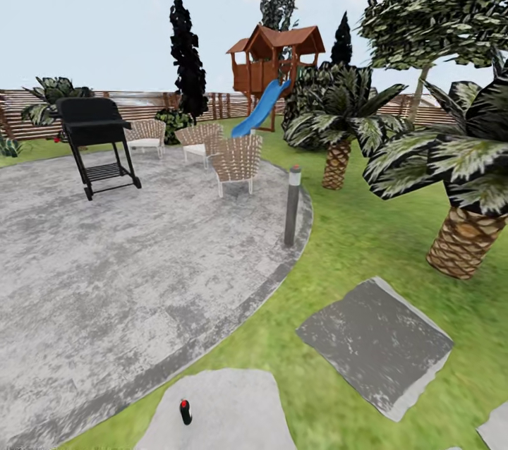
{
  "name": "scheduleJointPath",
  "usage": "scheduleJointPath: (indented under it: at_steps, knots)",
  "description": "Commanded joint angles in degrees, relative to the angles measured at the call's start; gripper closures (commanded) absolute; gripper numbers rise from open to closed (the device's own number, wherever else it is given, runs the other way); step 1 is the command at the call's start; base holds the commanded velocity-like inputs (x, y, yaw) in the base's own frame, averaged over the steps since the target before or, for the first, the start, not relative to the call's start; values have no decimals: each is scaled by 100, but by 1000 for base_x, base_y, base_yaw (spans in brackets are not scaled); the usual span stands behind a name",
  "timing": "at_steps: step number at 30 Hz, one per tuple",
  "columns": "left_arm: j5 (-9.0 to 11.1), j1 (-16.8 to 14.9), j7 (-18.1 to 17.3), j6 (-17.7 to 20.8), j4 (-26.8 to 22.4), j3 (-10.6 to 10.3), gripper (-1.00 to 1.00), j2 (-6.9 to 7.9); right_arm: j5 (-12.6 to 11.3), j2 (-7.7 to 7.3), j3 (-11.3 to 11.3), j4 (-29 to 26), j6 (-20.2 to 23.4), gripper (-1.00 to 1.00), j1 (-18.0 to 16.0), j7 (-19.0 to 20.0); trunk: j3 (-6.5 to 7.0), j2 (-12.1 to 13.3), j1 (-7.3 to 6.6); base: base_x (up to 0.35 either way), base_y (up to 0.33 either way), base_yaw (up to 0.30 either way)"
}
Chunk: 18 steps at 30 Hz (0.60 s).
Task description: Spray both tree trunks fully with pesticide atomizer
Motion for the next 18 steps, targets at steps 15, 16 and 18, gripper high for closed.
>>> scheduleJointPath:
  at_steps: [15,16,18]
  knots:
    - [-11,-1861,107,-577,-26,-6,-100,57,-3,687,2,-1773,-52,-100,-511,-6,-75,-3,1,216,-216,258]
    - [-13,-1863,107,-599,-27,-6,-100,62,-4,685,0,-1769,-52,-100,-511,-6,-80,-3,1,236,-198,258]
    - [-15,-1852,107,-647,-26,-6,-100,98,-5,680,-6,-1763,-56,-100,-512,-10,-89,-3,1,236,-198,258]
